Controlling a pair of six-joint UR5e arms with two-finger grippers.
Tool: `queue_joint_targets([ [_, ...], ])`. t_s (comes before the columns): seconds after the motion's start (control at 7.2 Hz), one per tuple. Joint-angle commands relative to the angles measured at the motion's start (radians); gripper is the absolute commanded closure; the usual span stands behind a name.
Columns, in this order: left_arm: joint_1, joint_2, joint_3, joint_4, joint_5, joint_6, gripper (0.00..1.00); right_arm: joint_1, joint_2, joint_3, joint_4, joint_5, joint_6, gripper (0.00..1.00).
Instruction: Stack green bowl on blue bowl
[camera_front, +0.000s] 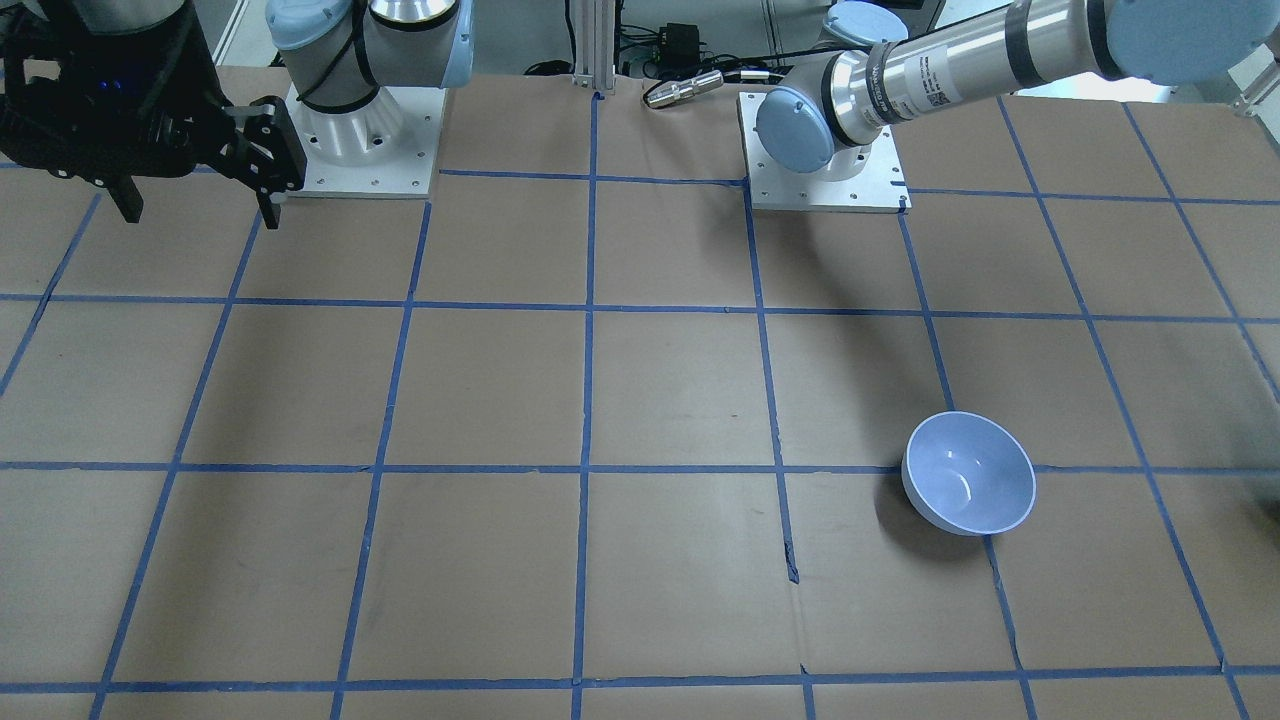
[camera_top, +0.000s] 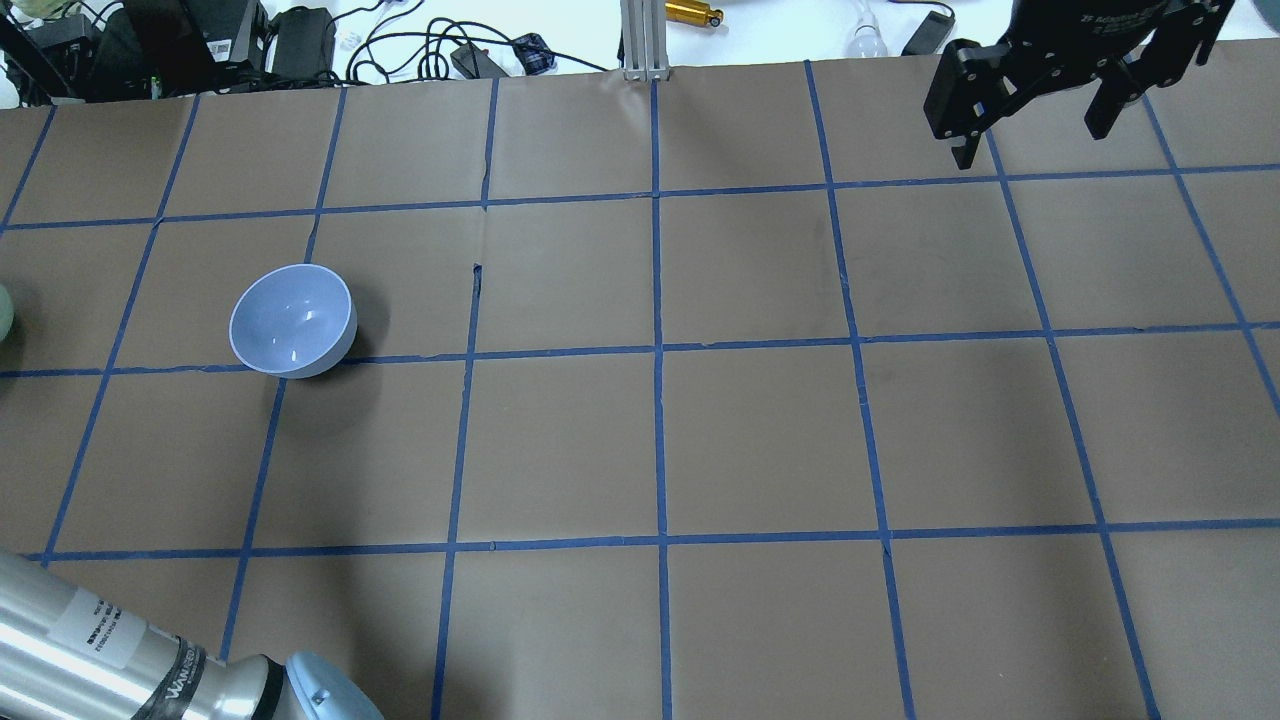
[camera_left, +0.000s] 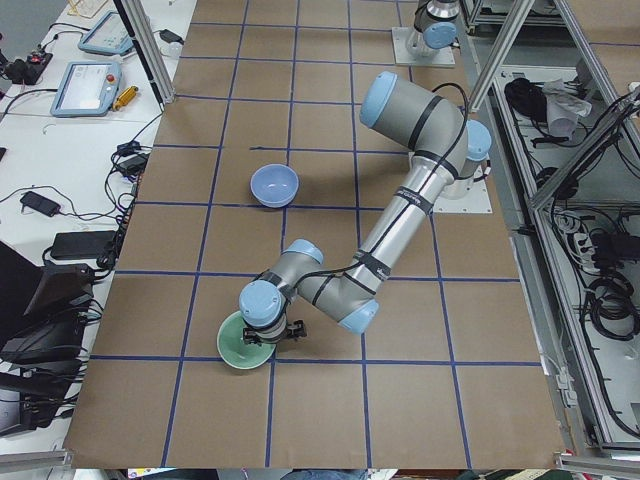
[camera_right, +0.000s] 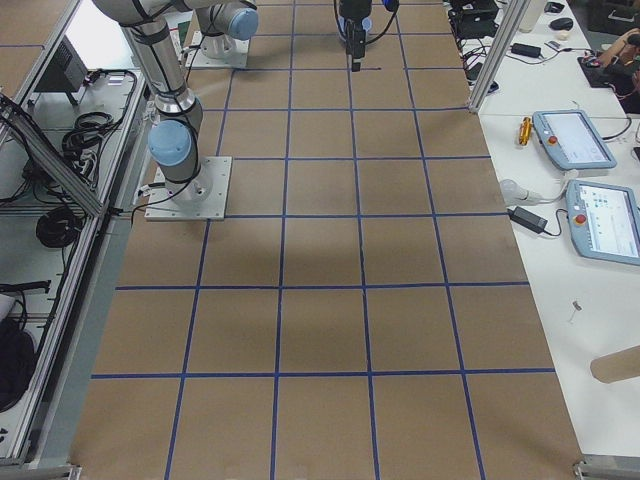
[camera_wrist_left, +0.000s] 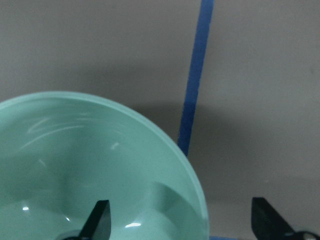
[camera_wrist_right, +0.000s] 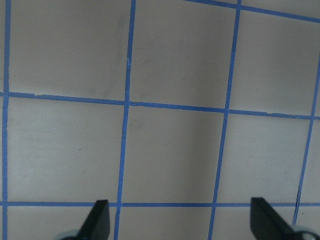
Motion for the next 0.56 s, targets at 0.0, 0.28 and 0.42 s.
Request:
queue_joint_targets([
  [0.0, 0.001, 0.002, -0.010, -0.004, -0.001, 0.011, 0.20, 0.000, 0.000, 0.000, 0.000, 0.000, 0.000, 0.00],
  [0.28, 0.001, 0.004, -0.018, -0.001, -0.008, 0.039, 0.29, 0.000, 0.000, 0.000, 0.000, 0.000, 0.000, 0.00],
  [0.42, 0.001, 0.004, -0.018, 0.002, -0.008, 0.039, 0.42, 0.000, 0.000, 0.000, 0.000, 0.000, 0.000, 0.00],
])
